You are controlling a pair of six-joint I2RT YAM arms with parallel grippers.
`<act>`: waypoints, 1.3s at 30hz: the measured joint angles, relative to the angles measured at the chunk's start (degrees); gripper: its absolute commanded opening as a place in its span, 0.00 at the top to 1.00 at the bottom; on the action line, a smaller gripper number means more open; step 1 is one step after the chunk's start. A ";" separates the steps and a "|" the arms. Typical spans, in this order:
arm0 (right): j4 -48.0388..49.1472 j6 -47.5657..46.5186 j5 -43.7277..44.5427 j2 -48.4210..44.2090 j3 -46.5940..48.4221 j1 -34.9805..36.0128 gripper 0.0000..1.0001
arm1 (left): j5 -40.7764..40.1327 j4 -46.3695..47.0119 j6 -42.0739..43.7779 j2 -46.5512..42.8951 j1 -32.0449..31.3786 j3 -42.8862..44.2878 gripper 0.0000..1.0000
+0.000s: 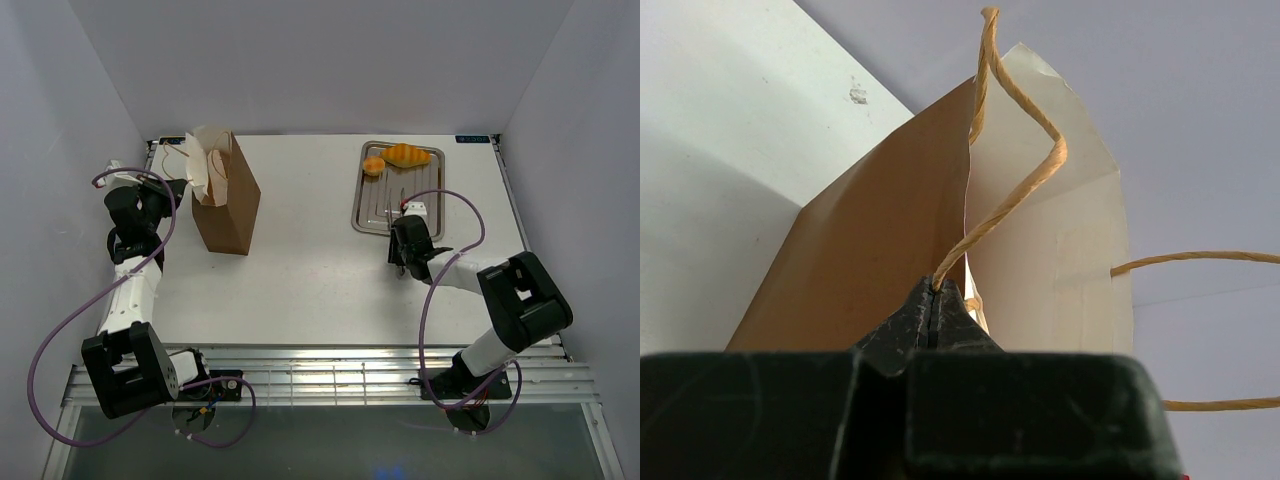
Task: Place the fake bread into the paper bag
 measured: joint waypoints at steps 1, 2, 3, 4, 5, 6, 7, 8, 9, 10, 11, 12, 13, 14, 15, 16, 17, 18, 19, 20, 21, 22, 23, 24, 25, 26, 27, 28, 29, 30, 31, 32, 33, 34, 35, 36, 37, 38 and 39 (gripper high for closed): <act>-0.72 0.02 0.00 -0.42 0.00 0.00 0.60 | 0.00 0.00 0.00 0.00 0.00 0.00 1.00; -1.73 0.07 -0.07 -0.94 0.02 0.00 0.61 | 0.00 0.00 0.00 0.00 0.00 0.00 1.00; -3.15 0.02 -0.09 -1.79 0.04 0.00 0.62 | 0.00 0.00 0.00 0.00 0.00 0.00 1.00; -4.59 0.00 -0.15 -2.93 0.13 -0.02 0.64 | -0.02 0.00 0.00 0.00 0.00 0.00 1.00; -5.99 -0.07 -0.28 -4.33 0.31 -0.02 0.64 | 0.00 0.00 0.00 0.00 0.00 0.00 1.00; -7.50 -0.07 -0.50 -6.01 0.72 -0.13 0.64 | -0.02 0.00 0.02 0.00 0.00 0.00 1.00; -9.11 -0.07 -1.51 -8.09 1.57 -0.66 0.64 | -0.02 0.00 0.02 -0.02 0.00 0.00 1.00; -10.38 -0.07 -2.75 -9.90 2.67 -1.22 0.65 | -0.02 0.00 0.02 -0.02 0.00 0.00 1.00; -11.23 -0.04 -3.80 -11.15 3.89 -2.01 0.65 | -0.02 0.00 0.02 -0.02 0.00 0.00 1.00; -12.17 -0.02 -5.64 -12.31 5.62 -3.23 0.65 | -0.02 0.00 0.04 -0.02 0.00 0.00 1.00; -12.72 0.07 -7.78 -13.20 7.45 -4.83 0.65 | -0.02 -0.02 0.04 -0.04 0.00 0.00 1.00; -13.40 0.20 -10.34 -13.79 9.73 -6.86 0.65 | -0.02 -0.02 0.04 -0.04 0.00 0.00 1.00; -13.68 0.37 -12.35 -13.92 11.15 -8.46 0.65 | -0.02 -0.02 0.04 -0.07 0.00 0.00 1.00; -13.70 0.68 -15.54 -13.92 12.70 -10.58 0.65 | -0.02 -0.02 0.04 -0.07 0.00 0.00 1.00; -13.77 1.09 -18.62 -13.84 13.97 -12.83 0.64 | -0.02 -0.02 0.04 -0.09 0.00 0.00 1.00; -14.03 1.81 -21.90 -13.60 14.99 -15.37 0.64 | -0.02 -0.04 0.04 -0.09 0.00 0.00 1.00; -14.05 2.40 -25.09 -13.27 15.80 -17.79 0.63 | 0.00 -0.04 0.04 -0.11 0.00 0.00 1.00; -14.05 3.08 -27.32 -12.76 16.39 -19.74 0.63 | 0.00 -0.04 0.07 -0.11 0.00 0.00 1.00; -14.27 3.87 -30.32 -11.82 17.14 -22.29 0.62 | 0.00 -0.09 0.07 -0.11 0.00 0.00 1.00; -14.49 4.96 -33.81 -10.36 18.08 -24.65 0.62 | 0.02 -0.11 0.07 -0.11 0.00 0.00 1.00; -14.49 6.12 -36.94 -9.27 18.99 -26.10 0.61 | 0.02 -0.15 0.07 -0.11 0.00 0.00 1.00; -14.45 6.84 -39.10 -7.30 19.58 -28.11 0.61 | 0.00 -0.17 0.09 -0.13 0.00 0.00 1.00; -14.45 8.02 -41.83 -5.64 20.31 -29.40 0.60 | 0.00 -0.17 0.09 -0.13 0.00 0.00 1.00; -14.36 8.96 -44.26 -3.93 20.87 -30.32 0.60 | 0.00 -0.17 0.09 -0.15 0.00 0.00 1.00; -14.34 9.88 -46.47 -2.29 21.33 -30.86 0.60 | 0.02 -0.20 0.09 -0.15 0.00 0.00 1.00; -14.19 10.88 -48.30 -0.83 21.64 -31.06 0.60 | 0.02 -0.17 0.09 -0.15 0.00 0.00 1.00; -13.81 11.54 -49.83 0.50 21.70 -31.06 0.60 | 0.02 -0.20 0.07 -0.15 0.00 0.00 1.00; -13.44 12.39 -51.28 1.64 21.70 -31.04 0.60 | 0.02 -0.20 0.07 -0.15 0.00 0.00 1.00; -13.25 12.96 -52.46 2.58 21.70 -31.01 0.60 | 0.02 -0.17 0.07 -0.15 0.00 0.00 1.00; -13.09 13.55 -53.31 3.39 21.70 -30.91 0.59 | 0.02 -0.17 0.07 -0.15 0.00 0.00 1.00; -12.92 14.05 -54.14 4.00 21.70 -30.80 0.59 | 0.04 -0.20 0.07 -0.15 0.00 0.00 1.00; -12.63 14.49 -54.75 4.46 21.70 -30.75 0.58 | 0.02 -0.20 0.07 -0.15 0.00 0.00 1.00; -12.00 15.23 -55.49 4.98 21.70 -30.77 0.57 | 0.02 -0.17 0.09 -0.15 0.00 0.00 1.00; -11.19 15.74 -55.95 5.33 21.70 -30.77 0.55 | 0.04 -0.20 0.09 -0.15 0.00 0.00 1.00; -10.29 16.15 -56.37 5.70 21.70 -30.77 0.54 | 0.02 -0.20 0.09 -0.15 0.00 0.00 1.00; -9.38 16.74 -56.85 6.14 21.70 -30.77 0.54 | 0.02 -0.20 0.09 -0.15 0.00 0.00 1.00; -8.46 17.16 -57.24 6.58 21.70 -30.77 0.53 | 0.02 -0.20 0.09 -0.15 0.00 0.00 1.00; -7.54 17.57 -57.57 7.13 21.70 -30.75 0.53 | 0.02 -0.20 0.09 -0.15 0.00 0.00 1.00; -6.91 18.05 -57.75 7.63 21.70 -30.73 0.53 | 0.02 -0.20 0.09 -0.15 0.00 0.00 1.00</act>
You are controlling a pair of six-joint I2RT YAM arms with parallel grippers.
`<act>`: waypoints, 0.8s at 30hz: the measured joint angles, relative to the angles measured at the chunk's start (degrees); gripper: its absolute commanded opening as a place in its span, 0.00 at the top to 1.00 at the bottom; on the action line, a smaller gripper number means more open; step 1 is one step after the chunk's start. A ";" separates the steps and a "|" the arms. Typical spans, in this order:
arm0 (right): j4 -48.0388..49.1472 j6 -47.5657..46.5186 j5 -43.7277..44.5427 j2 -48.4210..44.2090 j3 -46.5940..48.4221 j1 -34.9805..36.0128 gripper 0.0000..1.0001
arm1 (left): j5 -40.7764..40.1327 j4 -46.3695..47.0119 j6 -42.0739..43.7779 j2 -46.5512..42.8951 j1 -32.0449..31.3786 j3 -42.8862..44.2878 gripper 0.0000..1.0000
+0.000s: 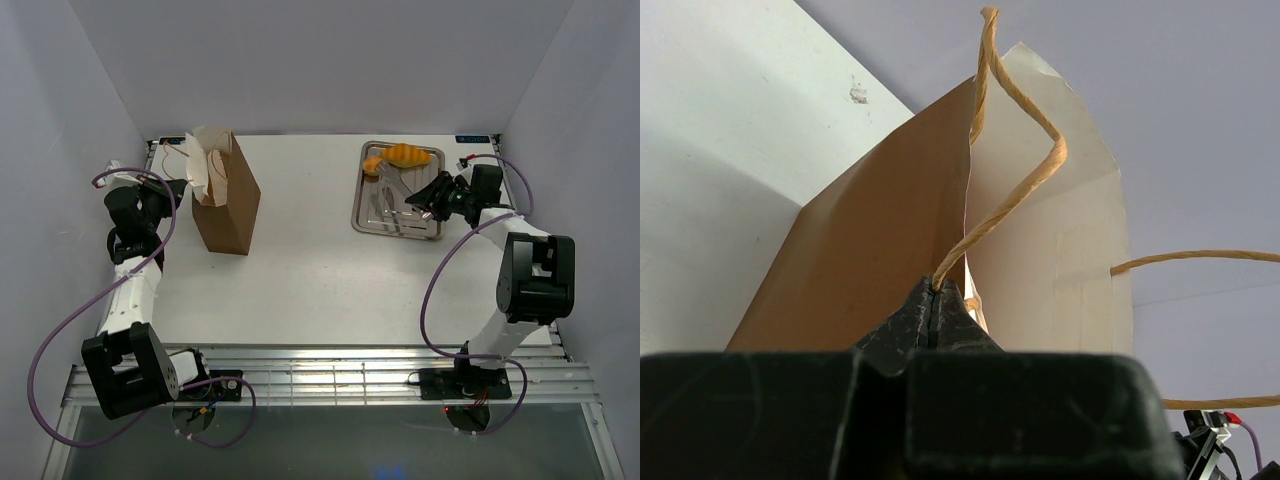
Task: Place the fake bread into the paper bag
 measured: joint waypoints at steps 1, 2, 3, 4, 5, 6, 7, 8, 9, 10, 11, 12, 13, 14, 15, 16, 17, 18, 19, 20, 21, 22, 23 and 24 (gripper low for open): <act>0.44 0.35 -0.11 0.44 0.00 0.04 0.53 | 0.00 0.00 0.00 0.00 0.00 0.00 1.00; 0.81 0.48 -0.11 0.83 0.00 0.13 0.52 | 0.00 0.00 0.00 0.00 0.00 0.00 1.00; 1.09 0.66 -0.13 1.22 0.00 0.17 0.52 | 0.00 0.00 0.04 0.00 0.00 0.00 1.00; 1.40 0.74 -0.11 1.55 0.00 0.17 0.51 | 0.00 0.00 0.07 0.00 0.00 0.00 1.00; 1.62 0.83 -0.11 1.86 0.02 0.20 0.51 | 0.00 0.00 0.11 0.02 0.00 0.00 1.00; 1.73 0.87 -0.11 2.23 0.07 0.26 0.51 | 0.00 0.00 0.13 0.02 0.00 0.00 1.00; 1.68 0.92 -0.09 2.62 0.26 0.31 0.50 | 0.00 0.02 0.13 0.04 0.02 0.00 1.00; 1.79 1.05 -0.07 3.13 0.50 0.37 0.50 | 0.00 0.02 0.13 0.07 0.02 0.00 1.00; 1.97 1.09 -0.04 3.50 0.70 0.48 0.50 | 0.00 0.00 0.13 0.07 0.04 0.00 1.00; 2.21 1.22 0.09 4.11 1.07 0.68 0.50 | 0.00 0.02 0.13 0.07 0.04 0.00 1.00; 2.47 1.29 0.15 4.46 1.36 0.72 0.50 | 0.00 0.02 0.13 0.07 0.07 0.00 1.00; 2.75 1.46 0.26 4.94 1.66 0.83 0.50 | 0.00 0.02 0.13 0.07 0.07 0.00 1.00; 2.97 1.60 0.37 5.31 1.95 1.01 0.49 | 0.00 0.00 0.13 0.09 0.07 0.00 1.00; 3.15 1.75 0.39 5.68 2.19 1.07 0.49 | 0.00 0.02 0.15 0.09 0.07 0.00 1.00; 3.50 1.90 0.39 6.12 2.43 1.22 0.49 | 0.00 0.02 0.15 0.09 0.07 0.00 1.00; 3.82 1.99 0.48 6.67 2.75 1.38 0.50 | 0.00 0.02 0.17 0.09 0.07 0.00 1.00; 4.07 2.12 0.57 7.21 3.19 1.53 0.49 | 0.00 0.00 0.20 0.09 0.07 0.00 1.00; 4.28 2.14 0.66 7.85 3.56 1.75 0.50 | 0.00 0.02 0.22 0.09 0.07 0.00 1.00; 4.35 2.16 0.74 8.35 3.93 1.86 0.50 | 0.00 0.00 0.24 0.09 0.07 0.00 1.00; 4.48 2.27 0.76 8.87 4.28 1.99 0.50 | 0.00 0.00 0.31 0.09 0.07 0.00 1.00; 4.50 2.34 0.79 9.27 4.59 2.14 0.50 | 0.00 0.02 0.35 0.11 0.07 0.00 1.00; 4.52 2.36 0.81 9.60 4.94 2.25 0.51 | 0.00 0.02 0.37 0.13 0.07 0.00 1.00; 4.55 2.38 0.83 9.90 5.35 2.40 0.51 | 0.00 0.02 0.39 0.15 0.07 0.00 1.00; 4.50 2.38 1.01 10.16 5.86 2.56 0.52 | 0.00 0.02 0.42 0.17 0.07 0.00 1.00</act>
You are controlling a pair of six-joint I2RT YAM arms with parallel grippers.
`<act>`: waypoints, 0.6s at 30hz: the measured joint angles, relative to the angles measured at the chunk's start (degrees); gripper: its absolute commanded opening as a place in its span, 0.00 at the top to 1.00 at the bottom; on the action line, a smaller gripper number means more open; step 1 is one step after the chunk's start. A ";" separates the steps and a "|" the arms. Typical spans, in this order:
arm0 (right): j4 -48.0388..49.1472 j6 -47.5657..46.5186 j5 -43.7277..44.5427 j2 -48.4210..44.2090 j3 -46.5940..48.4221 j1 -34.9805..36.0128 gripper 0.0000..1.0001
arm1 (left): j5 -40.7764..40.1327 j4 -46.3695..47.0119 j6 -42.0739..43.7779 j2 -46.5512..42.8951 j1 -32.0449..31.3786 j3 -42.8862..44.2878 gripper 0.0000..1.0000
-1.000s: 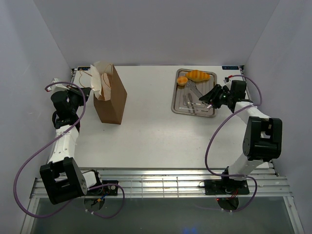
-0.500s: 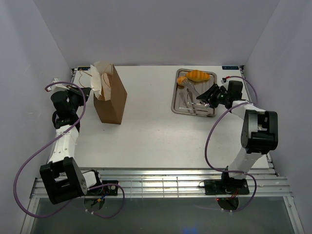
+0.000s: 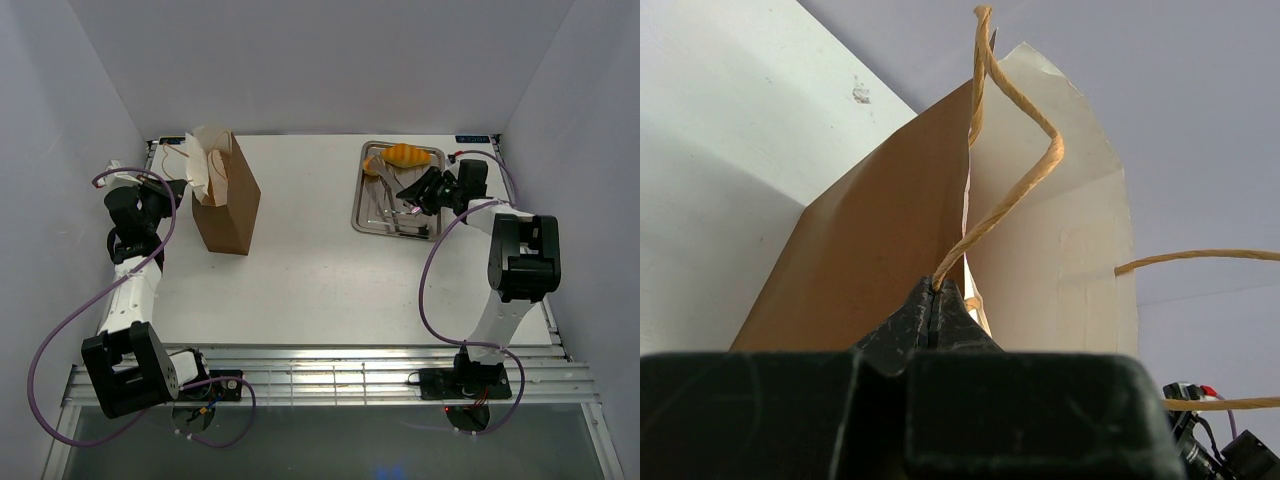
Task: Place the fake bread into the paper bag
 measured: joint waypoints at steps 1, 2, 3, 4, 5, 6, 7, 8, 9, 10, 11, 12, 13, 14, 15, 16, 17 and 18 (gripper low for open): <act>0.00 -0.04 0.17 0.22 0.42 0.04 0.55 | 0.00 -0.02 0.02 0.00 0.02 0.00 1.00; 0.00 -0.11 0.46 0.44 0.92 0.15 0.58 | 0.00 0.00 0.04 0.00 0.02 0.00 1.00; -0.02 -0.17 0.79 0.57 1.33 0.22 0.60 | 0.00 0.00 0.09 0.00 0.04 0.00 1.00; -0.07 -0.26 1.11 0.63 1.62 0.26 0.63 | 0.00 0.00 0.09 0.00 0.04 0.00 1.00; -0.07 -0.35 1.29 0.63 1.77 0.26 0.65 | 0.00 0.00 0.11 0.00 0.04 0.00 1.00; -0.15 -0.37 1.44 0.63 1.97 0.26 0.67 | 0.00 0.00 0.13 0.00 0.04 0.00 1.00; -0.17 -0.39 1.57 0.63 2.14 0.26 0.71 | 0.00 0.00 0.13 0.00 0.04 0.00 1.00; -0.31 -0.46 1.70 0.63 2.29 0.26 0.72 | 0.00 0.00 0.13 0.00 0.04 0.00 1.00; -0.35 -0.48 1.86 0.63 2.43 0.26 0.73 | 0.00 0.00 0.13 0.00 0.04 0.00 1.00; -0.39 -0.50 1.99 0.63 2.58 0.26 0.75 | 0.00 0.00 0.13 0.00 0.04 0.00 1.00; -0.44 -0.55 2.16 0.63 2.67 0.26 0.77 | 0.00 0.00 0.15 0.00 0.04 0.00 1.00; -0.46 -0.63 2.34 0.63 2.73 0.26 0.78 | 0.00 0.00 0.15 0.00 0.04 0.00 1.00; -0.50 -0.74 2.49 0.57 2.73 0.26 0.79 | 0.00 0.00 0.15 0.00 0.04 0.00 1.00; -0.70 -0.87 2.64 0.42 2.73 0.26 0.80 | 0.00 0.00 0.15 0.00 0.04 0.00 1.00; -1.05 -1.05 2.80 0.13 2.71 0.33 0.80 | 0.00 0.00 0.15 0.00 0.04 0.00 1.00; -1.53 -1.22 2.84 -0.42 2.69 0.37 0.81 | 0.00 -0.02 0.15 0.00 0.04 0.00 1.00; -2.03 -1.40 2.91 -1.31 2.60 0.39 0.81 | 0.00 -0.02 0.15 0.00 0.04 0.00 1.00; -2.47 -1.57 2.95 -2.56 2.32 0.42 0.82 | 0.00 0.00 0.15 0.00 0.04 0.00 1.00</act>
